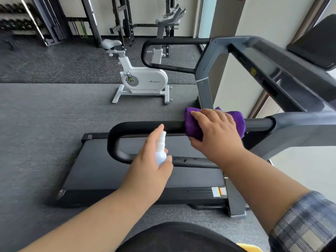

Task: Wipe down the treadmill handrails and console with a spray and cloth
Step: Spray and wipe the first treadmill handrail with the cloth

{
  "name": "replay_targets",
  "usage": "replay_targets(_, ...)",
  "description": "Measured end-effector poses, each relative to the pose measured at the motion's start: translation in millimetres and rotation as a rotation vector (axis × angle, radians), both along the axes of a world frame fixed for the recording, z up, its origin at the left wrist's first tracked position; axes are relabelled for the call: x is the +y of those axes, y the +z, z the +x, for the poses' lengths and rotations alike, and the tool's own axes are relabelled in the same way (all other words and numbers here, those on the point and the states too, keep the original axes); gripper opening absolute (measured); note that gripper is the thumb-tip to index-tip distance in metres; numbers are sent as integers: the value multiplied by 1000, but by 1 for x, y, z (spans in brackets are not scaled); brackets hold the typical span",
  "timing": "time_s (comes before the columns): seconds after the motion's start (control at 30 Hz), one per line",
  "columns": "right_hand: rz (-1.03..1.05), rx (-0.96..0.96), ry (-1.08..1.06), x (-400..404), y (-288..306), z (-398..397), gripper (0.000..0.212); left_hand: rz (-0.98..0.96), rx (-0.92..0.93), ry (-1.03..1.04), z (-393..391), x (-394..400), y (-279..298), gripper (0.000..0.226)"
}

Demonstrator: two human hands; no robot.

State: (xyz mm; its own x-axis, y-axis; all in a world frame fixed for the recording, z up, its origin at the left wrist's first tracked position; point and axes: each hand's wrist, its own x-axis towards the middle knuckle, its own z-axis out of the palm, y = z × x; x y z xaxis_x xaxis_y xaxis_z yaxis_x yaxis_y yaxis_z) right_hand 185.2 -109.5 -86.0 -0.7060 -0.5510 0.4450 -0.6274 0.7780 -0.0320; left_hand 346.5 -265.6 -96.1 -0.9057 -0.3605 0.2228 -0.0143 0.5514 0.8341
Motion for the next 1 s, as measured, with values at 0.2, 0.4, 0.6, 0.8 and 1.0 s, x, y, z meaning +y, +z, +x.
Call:
replay_targets(0.2,87,-87,110,-23,8,0,69,-44,22,73,-28,47,6,82)
replay_targets(0.4,130,-133,201,22,14,-28,66,-43,75,92,-61,101,3,89)
replay_targets(0.6,132,-91,112,111,16,-59,74,1,80,72,-76,144,-5,85)
replay_targets(0.8,158,-57,133,100,15,-58,69,13,62,132,-67,157,-12,85)
replay_targets(1.0,184,-84,326,51,18,-45,64,-5,58,254,-61,163,-14,86)
